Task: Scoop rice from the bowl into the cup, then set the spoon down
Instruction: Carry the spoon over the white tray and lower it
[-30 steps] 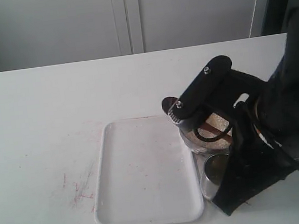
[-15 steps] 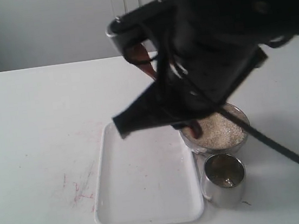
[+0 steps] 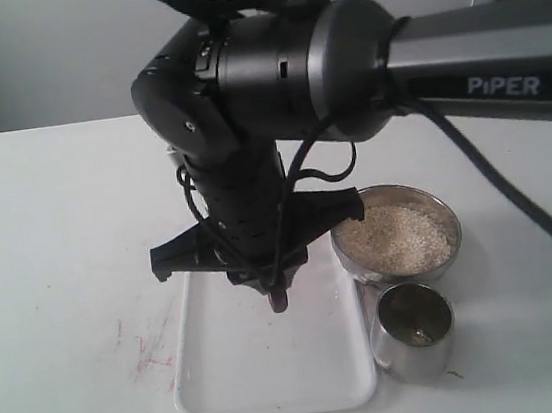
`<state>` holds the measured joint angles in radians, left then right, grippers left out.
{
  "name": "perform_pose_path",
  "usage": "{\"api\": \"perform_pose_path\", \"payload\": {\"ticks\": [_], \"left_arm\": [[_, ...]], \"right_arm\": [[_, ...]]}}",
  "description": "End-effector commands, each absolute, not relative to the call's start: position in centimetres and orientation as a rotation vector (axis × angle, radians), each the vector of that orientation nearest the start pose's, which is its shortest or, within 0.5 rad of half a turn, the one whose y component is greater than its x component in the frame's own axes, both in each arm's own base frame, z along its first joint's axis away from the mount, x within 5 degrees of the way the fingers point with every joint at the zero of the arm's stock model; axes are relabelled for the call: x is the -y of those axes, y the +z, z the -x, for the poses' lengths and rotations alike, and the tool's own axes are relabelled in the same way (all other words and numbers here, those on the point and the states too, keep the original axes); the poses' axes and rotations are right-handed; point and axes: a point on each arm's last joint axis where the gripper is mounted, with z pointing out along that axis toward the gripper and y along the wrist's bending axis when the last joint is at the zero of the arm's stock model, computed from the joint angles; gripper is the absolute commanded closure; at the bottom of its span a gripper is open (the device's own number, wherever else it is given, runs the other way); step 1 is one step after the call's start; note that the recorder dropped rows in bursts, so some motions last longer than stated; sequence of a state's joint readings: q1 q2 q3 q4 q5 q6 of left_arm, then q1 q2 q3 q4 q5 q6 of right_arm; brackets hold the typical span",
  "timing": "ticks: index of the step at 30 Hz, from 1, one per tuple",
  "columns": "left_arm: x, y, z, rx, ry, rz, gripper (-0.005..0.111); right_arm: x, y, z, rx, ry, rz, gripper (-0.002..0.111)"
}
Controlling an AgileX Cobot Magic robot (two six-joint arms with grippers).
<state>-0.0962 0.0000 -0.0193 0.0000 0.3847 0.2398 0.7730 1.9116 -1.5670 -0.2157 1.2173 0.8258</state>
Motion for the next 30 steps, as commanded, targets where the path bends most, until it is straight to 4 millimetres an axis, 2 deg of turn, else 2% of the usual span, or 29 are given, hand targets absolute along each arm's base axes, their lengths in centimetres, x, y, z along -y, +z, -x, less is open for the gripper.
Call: {"api": "perform_pose_path", "payload": {"ticks": [1, 9, 14, 30], "left_arm": [[0.5, 17.8, -5.1, -1.882, 0.083, -0.318, 0.092], [0.5, 17.8, -5.1, -1.882, 0.083, -0.318, 0.092], [0.5, 17.8, -5.1, -1.882, 0.083, -0.318, 0.092], [0.5, 17.8, -5.1, -1.882, 0.083, -0.318, 0.092]], "right_arm": [[-26.0, 23.3, -29.1, -2.979, -0.102, -0.038, 0.108], [-27.0, 20.5, -28.8, -3.106, -0.070, -0.116, 0.108], [-27.2, 18.8, -28.7, -3.149, -0.107, -0.125, 0.108], [-24.9, 18.2, -30.8, -3.128, -0.160, -0.254, 0.108]]}}
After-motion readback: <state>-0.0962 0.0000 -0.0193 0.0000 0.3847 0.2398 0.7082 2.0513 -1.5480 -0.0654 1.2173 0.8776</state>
